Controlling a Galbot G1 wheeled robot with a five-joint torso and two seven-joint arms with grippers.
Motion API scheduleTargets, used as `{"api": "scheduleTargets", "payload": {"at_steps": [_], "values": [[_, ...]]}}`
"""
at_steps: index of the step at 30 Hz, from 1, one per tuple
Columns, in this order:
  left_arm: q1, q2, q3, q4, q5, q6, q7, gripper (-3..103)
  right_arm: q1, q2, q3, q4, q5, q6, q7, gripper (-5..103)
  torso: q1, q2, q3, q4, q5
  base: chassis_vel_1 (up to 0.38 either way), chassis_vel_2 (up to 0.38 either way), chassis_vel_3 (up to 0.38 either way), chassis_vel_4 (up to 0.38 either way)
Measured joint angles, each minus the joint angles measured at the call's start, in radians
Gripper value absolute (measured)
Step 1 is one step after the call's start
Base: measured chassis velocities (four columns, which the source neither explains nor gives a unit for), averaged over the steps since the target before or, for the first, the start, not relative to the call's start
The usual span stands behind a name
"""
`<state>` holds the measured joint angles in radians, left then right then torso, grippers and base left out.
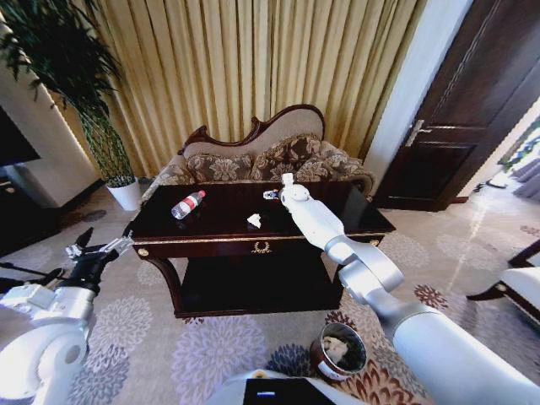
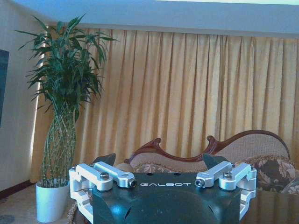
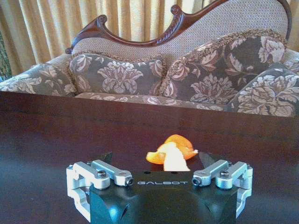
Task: Move to the front of the table and place the trash on the table into the trash bin.
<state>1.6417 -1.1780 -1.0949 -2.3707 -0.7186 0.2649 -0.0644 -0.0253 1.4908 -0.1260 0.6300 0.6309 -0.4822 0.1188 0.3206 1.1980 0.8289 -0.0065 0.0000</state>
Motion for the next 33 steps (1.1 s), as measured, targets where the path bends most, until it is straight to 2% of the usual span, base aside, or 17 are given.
{"api": "scheduleTargets", "payload": {"at_steps": [9, 13, 18, 27, 33], "values": [[0.002, -0.001, -0.001, -0.007, -0.001, 0.000, 0.000, 100, -0.012, -0.002, 0.003, 0.006, -0.022, 0.019, 0.000, 100, 0.000, 0.000, 0.000, 0.0001, 0.0000, 0.000, 0.000, 0.000, 0.000], [0.000, 0.003, -0.002, -0.002, -0.003, 0.000, 0.000, 100, -0.025, -0.040, 0.016, 0.059, -0.040, 0.102, 0.000, 100, 0.000, 0.000, 0.000, -0.0004, 0.0001, 0.000, 0.000, 0.000, 0.000], [-0.003, 0.003, 0.004, 0.005, -0.003, 0.000, 0.000, 100, -0.028, -0.054, 0.073, 0.118, -0.055, 0.164, 0.000, 100, 0.000, 0.000, 0.000, 0.0001, 0.0000, 0.000, 0.000, 0.000, 0.000], [-0.011, 0.002, 0.015, 0.028, 0.000, -0.003, 0.005, 100, -0.124, -0.076, 0.160, 0.298, -0.111, 0.200, 0.000, 100, 0.000, 0.000, 0.000, -0.0004, 0.0001, 0.000, 0.000, 0.000, 0.000], [-0.011, 0.002, 0.015, 0.040, 0.002, -0.017, 0.015, 100, -0.165, -0.071, 0.172, 0.350, -0.127, 0.203, 0.000, 100, 0.000, 0.000, 0.000, 0.0000, 0.0000, 0.000, 0.000, 0.000, 0.000]]}}
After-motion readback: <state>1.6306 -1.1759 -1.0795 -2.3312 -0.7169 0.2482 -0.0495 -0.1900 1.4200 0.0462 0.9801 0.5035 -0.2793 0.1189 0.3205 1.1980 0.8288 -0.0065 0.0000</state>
